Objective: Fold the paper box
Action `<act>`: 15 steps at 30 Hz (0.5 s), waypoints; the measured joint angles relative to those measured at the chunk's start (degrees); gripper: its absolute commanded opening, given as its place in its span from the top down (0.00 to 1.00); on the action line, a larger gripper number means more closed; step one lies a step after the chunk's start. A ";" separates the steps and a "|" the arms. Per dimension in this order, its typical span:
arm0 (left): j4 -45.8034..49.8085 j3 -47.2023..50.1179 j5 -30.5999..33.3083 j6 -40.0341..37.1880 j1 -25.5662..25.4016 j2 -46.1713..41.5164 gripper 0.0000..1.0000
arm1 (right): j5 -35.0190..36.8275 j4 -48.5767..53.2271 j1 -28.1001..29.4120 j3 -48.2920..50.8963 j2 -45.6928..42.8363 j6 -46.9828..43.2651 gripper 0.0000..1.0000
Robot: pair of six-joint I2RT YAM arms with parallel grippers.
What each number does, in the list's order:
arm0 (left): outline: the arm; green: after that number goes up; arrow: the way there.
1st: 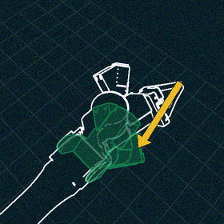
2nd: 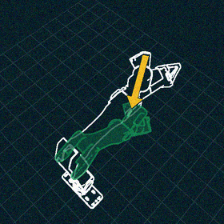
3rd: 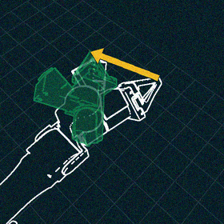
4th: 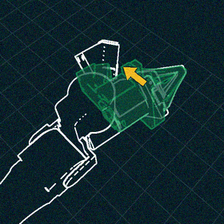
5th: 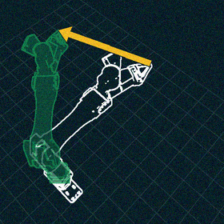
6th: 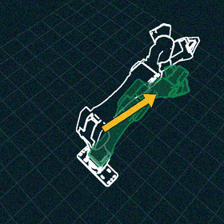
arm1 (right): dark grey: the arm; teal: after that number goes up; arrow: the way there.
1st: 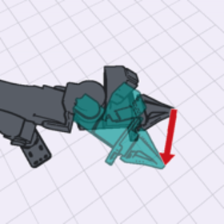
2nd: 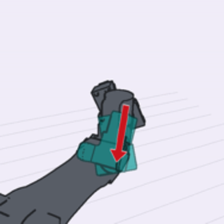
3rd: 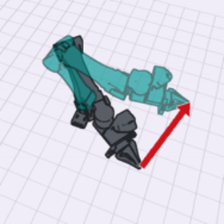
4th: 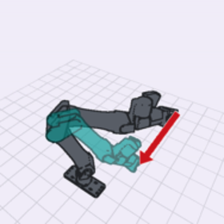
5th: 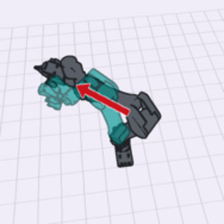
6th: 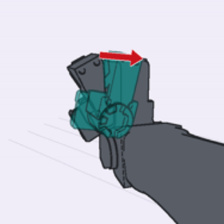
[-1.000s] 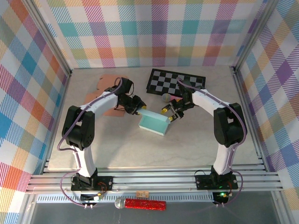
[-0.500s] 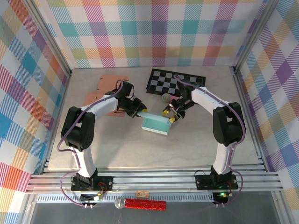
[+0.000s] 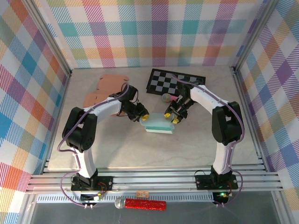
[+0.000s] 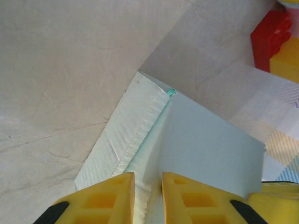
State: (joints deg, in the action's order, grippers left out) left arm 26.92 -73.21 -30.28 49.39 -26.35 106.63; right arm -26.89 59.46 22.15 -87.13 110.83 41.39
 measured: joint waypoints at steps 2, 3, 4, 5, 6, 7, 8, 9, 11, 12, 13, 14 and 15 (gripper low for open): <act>0.15 0.00 0.37 -0.42 -0.44 0.00 0.79 | 0.59 0.46 0.00 -0.11 0.00 -0.85 0.57; 0.15 0.00 0.46 -0.57 -0.59 0.00 0.79 | 0.87 0.74 0.00 -0.11 0.00 -1.38 0.58; 0.15 0.00 0.61 -0.70 -0.81 0.00 0.79 | 1.14 1.09 0.02 -0.11 0.00 -1.84 0.58; 0.20 0.00 0.83 -0.81 -1.05 0.00 0.79 | 1.42 1.40 0.02 -0.11 0.00 -2.19 0.58; 0.22 0.00 1.01 -0.83 -1.27 0.00 0.79 | 1.66 1.68 0.04 -0.11 0.00 -2.71 0.58; 0.31 0.00 1.18 -0.85 -1.51 0.00 0.79 | 2.05 1.97 0.04 -0.11 0.00 -3.19 0.58; 0.39 0.00 1.36 -0.85 -1.73 0.00 0.79 | 2.45 2.25 0.04 -0.11 0.00 -3.54 0.58; 0.46 0.00 1.44 -0.85 -1.92 0.00 0.79 | 2.78 2.49 0.04 -0.11 0.00 -3.96 0.58; 0.68 0.00 1.73 -0.85 -2.23 0.00 0.79 | 3.54 3.10 0.04 -0.20 0.00 -4.85 0.58; 0.79 0.00 1.90 -0.90 -2.36 0.00 0.79 | 3.87 3.30 0.04 -0.22 0.00 -5.14 0.58; 1.09 0.00 2.03 -1.01 -2.45 0.00 0.79 | 4.13 3.52 0.04 -0.24 0.00 -5.53 0.57; 1.42 0.00 2.12 -1.05 -2.58 0.00 0.79 | 4.42 3.69 0.04 -0.26 0.00 -5.95 0.57; 1.60 0.00 2.23 -1.07 -2.71 0.00 0.78 | 4.61 3.89 0.04 -0.33 0.00 -6.23 0.56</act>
State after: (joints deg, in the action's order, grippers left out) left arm 28.51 -73.21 -28.05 48.31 -29.06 106.63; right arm -22.28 63.35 22.20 -87.46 110.83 35.16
